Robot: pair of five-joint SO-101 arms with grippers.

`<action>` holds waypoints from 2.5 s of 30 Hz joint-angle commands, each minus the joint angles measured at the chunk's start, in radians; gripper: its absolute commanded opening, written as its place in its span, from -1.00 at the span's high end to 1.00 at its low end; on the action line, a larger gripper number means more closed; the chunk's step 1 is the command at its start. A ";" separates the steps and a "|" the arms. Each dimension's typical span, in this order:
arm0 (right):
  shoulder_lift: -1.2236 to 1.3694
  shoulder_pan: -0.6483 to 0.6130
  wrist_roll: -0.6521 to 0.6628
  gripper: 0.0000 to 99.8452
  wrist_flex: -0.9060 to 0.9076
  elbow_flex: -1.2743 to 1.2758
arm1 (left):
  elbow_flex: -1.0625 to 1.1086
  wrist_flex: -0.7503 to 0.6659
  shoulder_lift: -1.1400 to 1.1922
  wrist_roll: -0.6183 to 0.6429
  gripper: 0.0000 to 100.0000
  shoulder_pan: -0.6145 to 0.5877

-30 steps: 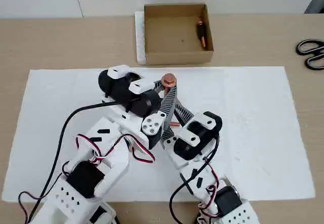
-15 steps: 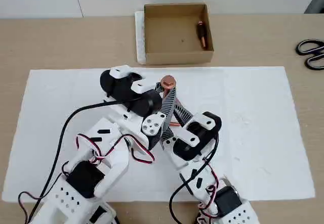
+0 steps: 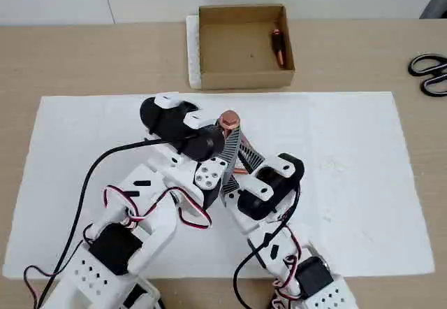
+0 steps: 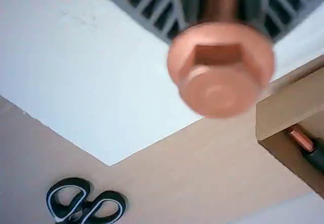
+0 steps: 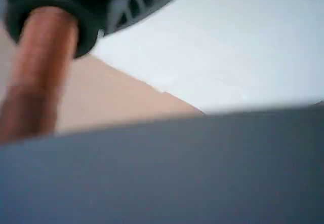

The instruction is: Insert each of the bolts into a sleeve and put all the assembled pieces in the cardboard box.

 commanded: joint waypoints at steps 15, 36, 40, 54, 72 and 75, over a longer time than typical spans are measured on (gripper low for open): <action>-0.018 0.001 -0.011 0.99 -0.002 0.008 | -0.013 0.094 -0.006 -0.066 0.99 0.006; -0.018 0.001 -0.009 0.99 -0.002 0.008 | -0.051 0.373 -0.097 -0.064 0.78 0.018; -0.018 0.001 -0.009 0.99 -0.002 0.008 | -0.067 0.379 -0.091 -0.064 0.76 0.018; -0.018 0.001 -0.009 0.99 -0.001 0.008 | -0.186 0.491 -0.095 -0.066 0.75 -0.118; -0.016 0.177 0.015 0.99 0.007 -0.018 | -0.266 0.531 -0.089 -0.060 0.75 -0.807; -0.016 0.213 0.095 0.99 0.104 -0.120 | -0.266 0.637 -0.089 -0.061 0.75 -0.904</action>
